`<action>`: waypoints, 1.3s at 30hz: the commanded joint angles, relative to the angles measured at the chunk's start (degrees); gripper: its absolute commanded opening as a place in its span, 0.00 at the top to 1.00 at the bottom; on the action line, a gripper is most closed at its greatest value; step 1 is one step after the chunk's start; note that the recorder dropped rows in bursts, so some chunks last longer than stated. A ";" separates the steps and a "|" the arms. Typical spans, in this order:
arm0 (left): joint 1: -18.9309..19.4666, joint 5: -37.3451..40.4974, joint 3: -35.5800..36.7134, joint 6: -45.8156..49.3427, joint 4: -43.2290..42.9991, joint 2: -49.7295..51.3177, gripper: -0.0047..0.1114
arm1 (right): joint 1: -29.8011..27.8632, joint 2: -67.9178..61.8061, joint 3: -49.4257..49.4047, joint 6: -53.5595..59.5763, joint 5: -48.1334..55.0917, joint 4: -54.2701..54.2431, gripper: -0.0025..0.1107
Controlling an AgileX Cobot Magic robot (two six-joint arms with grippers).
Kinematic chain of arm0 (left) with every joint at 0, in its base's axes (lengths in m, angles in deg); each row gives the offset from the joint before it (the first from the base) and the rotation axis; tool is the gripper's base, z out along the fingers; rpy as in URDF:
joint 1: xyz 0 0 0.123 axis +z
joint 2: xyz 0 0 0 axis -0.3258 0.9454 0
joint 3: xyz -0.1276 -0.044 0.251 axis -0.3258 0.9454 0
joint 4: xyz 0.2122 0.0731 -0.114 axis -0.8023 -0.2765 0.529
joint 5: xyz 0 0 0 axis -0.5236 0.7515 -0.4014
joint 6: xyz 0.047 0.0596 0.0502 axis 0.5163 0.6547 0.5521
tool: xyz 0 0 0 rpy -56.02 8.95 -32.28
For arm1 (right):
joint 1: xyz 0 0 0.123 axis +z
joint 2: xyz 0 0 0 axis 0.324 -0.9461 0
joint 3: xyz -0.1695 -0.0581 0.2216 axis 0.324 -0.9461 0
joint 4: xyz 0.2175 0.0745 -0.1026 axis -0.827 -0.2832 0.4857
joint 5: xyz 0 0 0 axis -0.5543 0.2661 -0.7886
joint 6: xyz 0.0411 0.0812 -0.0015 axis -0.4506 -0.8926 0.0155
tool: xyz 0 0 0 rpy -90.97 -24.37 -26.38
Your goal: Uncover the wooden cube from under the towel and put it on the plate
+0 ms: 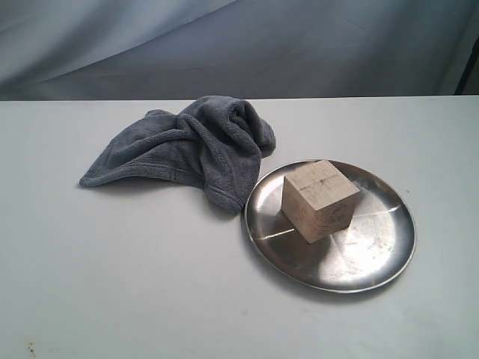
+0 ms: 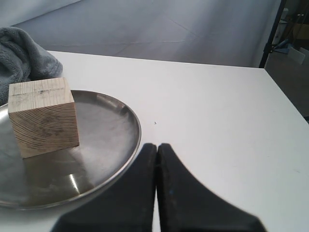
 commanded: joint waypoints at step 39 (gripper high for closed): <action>-0.89 -0.44 0.28 0.87 -0.79 -0.22 0.96 | 0.13 0.31 -0.20 0.12 -0.02 0.48 0.98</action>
